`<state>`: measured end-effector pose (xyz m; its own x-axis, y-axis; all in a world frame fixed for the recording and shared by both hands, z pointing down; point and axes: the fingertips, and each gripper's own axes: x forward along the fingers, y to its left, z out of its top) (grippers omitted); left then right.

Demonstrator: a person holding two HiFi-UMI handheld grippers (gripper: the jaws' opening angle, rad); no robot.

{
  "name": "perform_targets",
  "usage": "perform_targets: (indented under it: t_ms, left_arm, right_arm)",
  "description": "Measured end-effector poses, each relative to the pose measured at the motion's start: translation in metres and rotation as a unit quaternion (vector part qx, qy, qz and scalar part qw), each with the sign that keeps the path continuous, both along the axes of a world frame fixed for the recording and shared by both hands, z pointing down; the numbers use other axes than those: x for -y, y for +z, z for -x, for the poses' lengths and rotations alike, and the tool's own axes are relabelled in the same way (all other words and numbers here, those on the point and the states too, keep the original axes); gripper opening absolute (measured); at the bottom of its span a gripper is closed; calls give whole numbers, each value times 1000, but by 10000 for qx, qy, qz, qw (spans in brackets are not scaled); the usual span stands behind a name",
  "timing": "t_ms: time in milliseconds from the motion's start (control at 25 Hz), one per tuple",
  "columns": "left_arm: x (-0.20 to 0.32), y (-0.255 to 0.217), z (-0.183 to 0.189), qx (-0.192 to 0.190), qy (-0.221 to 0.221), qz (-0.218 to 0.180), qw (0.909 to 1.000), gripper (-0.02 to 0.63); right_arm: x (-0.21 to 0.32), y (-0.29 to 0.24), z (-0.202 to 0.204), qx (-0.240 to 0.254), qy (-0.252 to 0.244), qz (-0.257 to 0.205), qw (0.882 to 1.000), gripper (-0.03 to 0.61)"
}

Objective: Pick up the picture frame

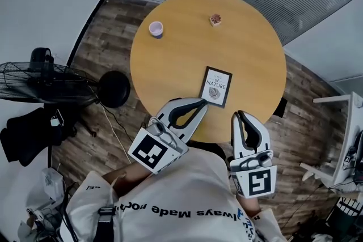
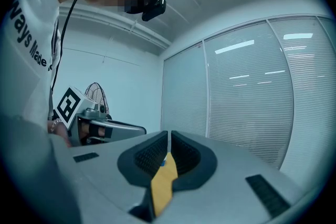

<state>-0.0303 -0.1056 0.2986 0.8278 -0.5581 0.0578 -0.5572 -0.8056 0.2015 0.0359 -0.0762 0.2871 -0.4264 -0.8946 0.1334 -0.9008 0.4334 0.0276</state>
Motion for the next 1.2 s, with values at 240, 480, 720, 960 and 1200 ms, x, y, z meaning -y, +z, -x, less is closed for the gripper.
perform_targets:
  t_ms: [240, 480, 720, 960, 1200]
  left_arm:
    - [2, -1, -16, 47, -121, 19, 9999, 29]
    - [0, -1, -30, 23, -174, 53, 9998, 29]
    - [5, 5, -41, 66, -216, 52, 9997, 29]
    - [2, 10, -46, 110, -150, 51, 9998, 31]
    - [3, 17, -48, 165, -148, 32, 9997, 31]
  right_arm:
    - [1, 1, -18, 8, -45, 53, 10000, 44]
    - [1, -1, -34, -13, -63, 56, 10000, 44]
    - [5, 7, -47, 10, -70, 104, 9999, 44]
    - [2, 14, -52, 58, -68, 134, 9999, 46]
    - [4, 20, -53, 16, -33, 176, 9998, 46]
